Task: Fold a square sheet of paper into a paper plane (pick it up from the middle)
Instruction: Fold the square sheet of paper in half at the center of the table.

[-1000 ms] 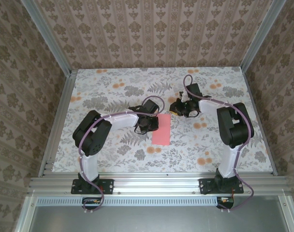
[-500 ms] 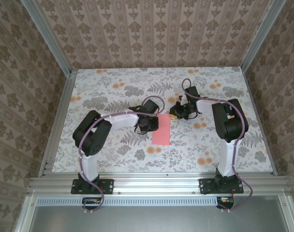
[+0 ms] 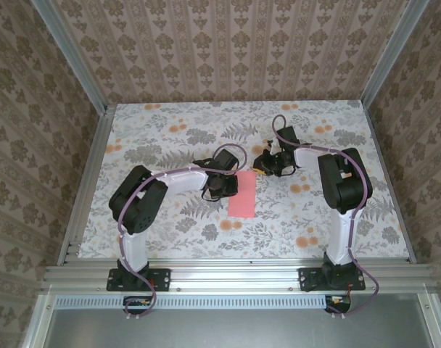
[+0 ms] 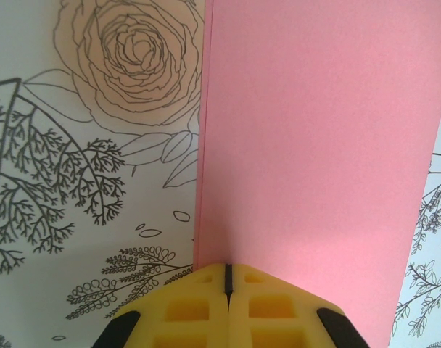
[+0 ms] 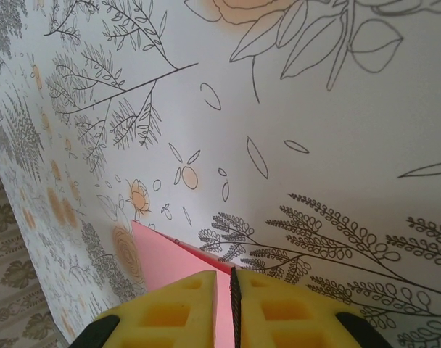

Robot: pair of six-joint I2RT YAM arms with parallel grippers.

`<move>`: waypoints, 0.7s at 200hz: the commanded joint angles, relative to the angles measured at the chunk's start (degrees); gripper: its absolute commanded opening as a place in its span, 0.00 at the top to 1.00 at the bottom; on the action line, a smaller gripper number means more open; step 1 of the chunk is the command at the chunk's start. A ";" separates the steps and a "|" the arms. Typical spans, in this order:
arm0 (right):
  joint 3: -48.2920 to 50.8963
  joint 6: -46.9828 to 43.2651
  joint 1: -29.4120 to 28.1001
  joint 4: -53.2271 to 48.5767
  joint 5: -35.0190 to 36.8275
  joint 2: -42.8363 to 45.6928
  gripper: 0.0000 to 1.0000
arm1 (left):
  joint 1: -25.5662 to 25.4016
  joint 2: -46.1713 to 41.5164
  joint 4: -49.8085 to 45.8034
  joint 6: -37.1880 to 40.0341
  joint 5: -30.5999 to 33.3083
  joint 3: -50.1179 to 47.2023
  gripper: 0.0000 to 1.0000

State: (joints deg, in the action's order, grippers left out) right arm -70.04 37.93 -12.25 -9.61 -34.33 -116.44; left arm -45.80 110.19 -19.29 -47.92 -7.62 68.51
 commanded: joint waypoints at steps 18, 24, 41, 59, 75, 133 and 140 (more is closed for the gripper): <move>2.27 0.97 -0.05 1.01 1.54 -3.49 0.84 | -0.69 0.33 -5.82 0.99 1.73 -0.90 0.98; 2.51 0.92 0.02 1.14 1.41 -3.59 0.84 | -0.68 0.37 -5.75 0.99 1.60 -0.81 0.98; 2.54 0.75 0.00 0.84 1.46 -2.99 0.84 | -0.69 0.47 -5.68 1.07 1.48 -0.75 0.98; 1.80 0.35 0.05 -0.26 1.21 -0.58 0.84 | -0.65 0.46 -5.67 1.12 1.61 -0.77 0.98; 0.80 -0.55 -0.01 -1.81 0.74 2.39 0.84 | -0.66 0.45 -5.68 1.08 1.63 -0.79 0.98; 8.41 2.13 -1.64 3.33 -2.55 8.42 0.83 | -0.78 0.64 -5.12 1.08 1.60 -0.91 0.98; 9.32 2.31 -1.83 3.90 -2.58 8.07 0.83 | -0.78 0.63 -4.92 1.00 1.61 -1.01 0.98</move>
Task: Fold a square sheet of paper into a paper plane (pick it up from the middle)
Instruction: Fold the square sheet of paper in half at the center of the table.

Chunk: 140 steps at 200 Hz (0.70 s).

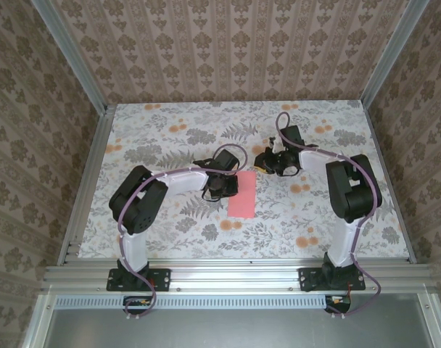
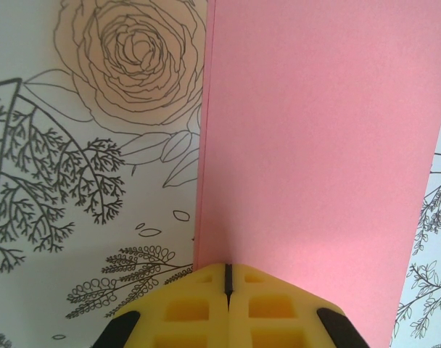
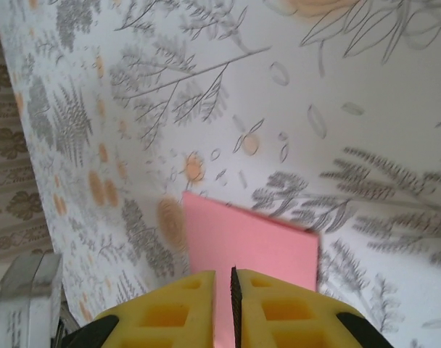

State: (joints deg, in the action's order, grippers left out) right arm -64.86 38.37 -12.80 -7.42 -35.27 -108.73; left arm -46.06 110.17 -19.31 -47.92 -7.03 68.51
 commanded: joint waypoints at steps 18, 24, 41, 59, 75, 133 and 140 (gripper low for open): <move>5.45 2.23 -1.43 2.94 -1.39 -1.21 0.83 | -0.52 0.72 -4.77 0.99 0.74 -1.09 0.98; 5.78 2.19 -1.60 3.35 -1.47 -1.70 0.83 | -0.54 0.79 -4.80 1.03 0.73 -1.08 0.98; 6.37 1.39 -1.71 2.45 -0.08 -2.80 0.83 | -0.61 0.60 -4.87 1.08 0.94 -1.23 0.98; 6.58 0.59 -1.77 0.60 1.94 -3.43 0.83 | -0.55 0.27 -4.86 0.94 1.17 -1.43 0.98; 6.25 -0.80 -1.84 -1.37 3.06 -2.05 0.83 | -0.58 0.31 -4.79 0.86 1.06 -1.31 0.98; 10.66 0.09 -3.60 0.91 -1.27 6.02 0.83 | -0.96 0.31 -4.24 0.81 1.01 -1.45 0.98; 11.71 0.53 -4.06 1.63 -1.47 6.16 0.83 | -1.00 0.21 -4.18 0.81 1.09 -1.45 0.98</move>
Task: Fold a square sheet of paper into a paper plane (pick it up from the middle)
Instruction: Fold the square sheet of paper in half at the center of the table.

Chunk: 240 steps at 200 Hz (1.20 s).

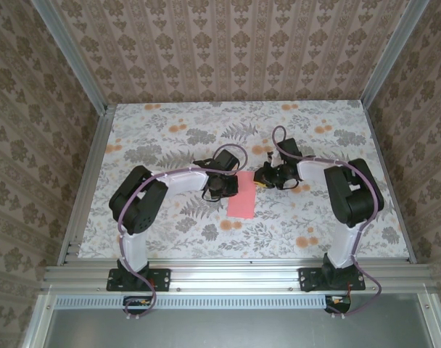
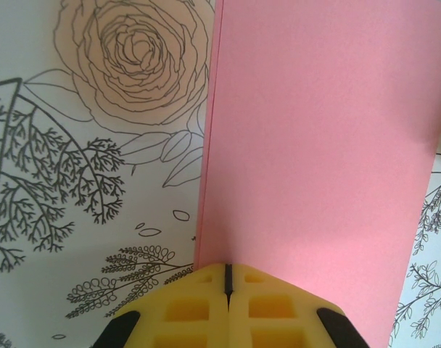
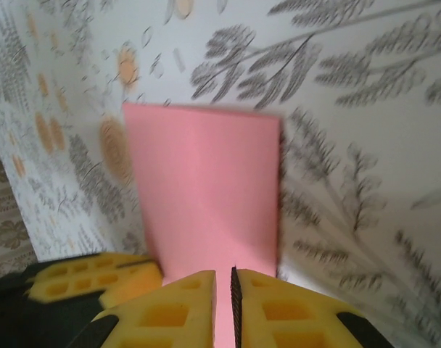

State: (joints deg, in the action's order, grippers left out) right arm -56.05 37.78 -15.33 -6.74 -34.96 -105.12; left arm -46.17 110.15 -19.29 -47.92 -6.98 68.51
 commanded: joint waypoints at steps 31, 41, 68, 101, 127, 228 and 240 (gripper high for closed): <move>6.95 2.94 -2.53 4.94 -1.64 1.21 0.83 | -1.02 0.22 -4.27 0.81 1.01 -1.57 0.98; 8.02 3.26 -2.60 6.01 -1.87 0.39 0.83 | -1.09 0.14 -4.27 0.90 1.03 -1.63 0.98; 8.85 2.22 -2.51 5.06 -0.33 -0.40 0.83 | -1.11 -0.10 -4.38 0.95 1.13 -1.64 0.98; 8.95 1.88 -2.86 3.96 -1.36 3.88 0.83 | -1.19 -0.28 -4.11 0.78 1.24 -2.15 0.98; 10.36 2.18 -4.03 3.70 -1.98 7.03 0.83 | -1.35 -0.42 -3.50 0.16 1.44 -2.47 0.98; 16.74 5.41 -6.82 9.44 -0.90 6.64 0.83 | -1.45 -0.77 -3.46 0.20 1.24 -2.59 0.98; 17.00 5.08 -6.98 8.41 -0.99 9.01 0.83 | -1.45 -0.81 -3.32 0.11 1.24 -2.68 0.98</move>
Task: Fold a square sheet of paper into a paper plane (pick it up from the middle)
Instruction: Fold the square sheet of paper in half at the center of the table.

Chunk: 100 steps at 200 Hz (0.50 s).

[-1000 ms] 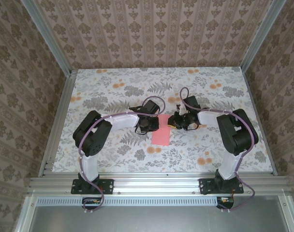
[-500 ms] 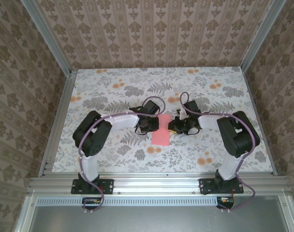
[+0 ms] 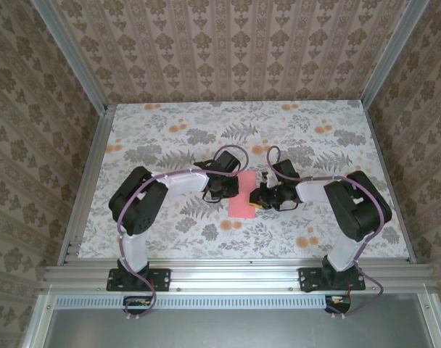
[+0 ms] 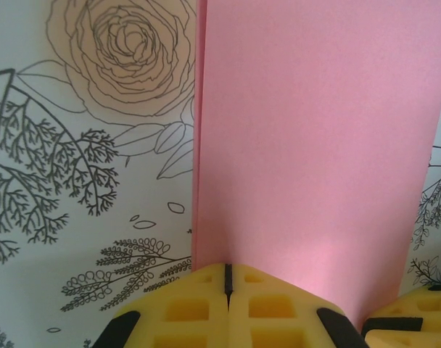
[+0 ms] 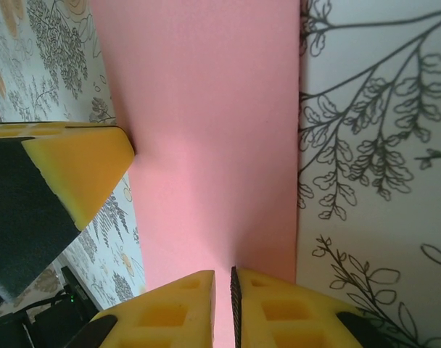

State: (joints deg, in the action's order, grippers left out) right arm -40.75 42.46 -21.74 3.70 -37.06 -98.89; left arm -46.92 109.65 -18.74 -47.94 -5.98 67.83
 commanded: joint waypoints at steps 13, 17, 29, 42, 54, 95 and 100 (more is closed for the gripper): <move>2.61 0.67 -0.76 -2.38 0.87 4.86 0.83 | -0.72 -0.31 -3.76 0.14 0.09 -2.09 0.98; 3.01 0.90 -0.95 -2.27 0.85 5.35 0.83 | -0.72 -0.39 -3.76 0.11 0.07 -2.01 0.98; 4.22 1.29 -1.51 -1.37 0.65 6.03 0.83 | -0.72 -0.44 -3.80 0.13 0.14 -2.13 0.98; 5.48 1.57 -2.04 -0.73 1.16 5.59 0.83 | -0.72 -0.40 -3.83 0.17 0.16 -2.00 0.98; 7.08 2.06 -2.26 0.98 1.46 4.41 0.83 | -0.72 -0.38 -3.76 0.22 0.11 -1.95 0.98; 8.36 1.47 -2.35 0.56 2.83 3.32 0.83 | -0.71 -0.40 -3.76 0.14 0.10 -2.17 0.98; 8.37 1.45 -2.39 0.06 2.77 4.23 0.83 | -0.72 -0.50 -3.76 0.22 0.17 -2.22 0.98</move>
State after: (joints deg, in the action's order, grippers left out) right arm -34.30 43.72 -23.51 6.09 -36.86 -94.19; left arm -46.96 109.47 -18.63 -47.94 -5.98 67.55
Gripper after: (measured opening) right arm 0.170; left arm 0.051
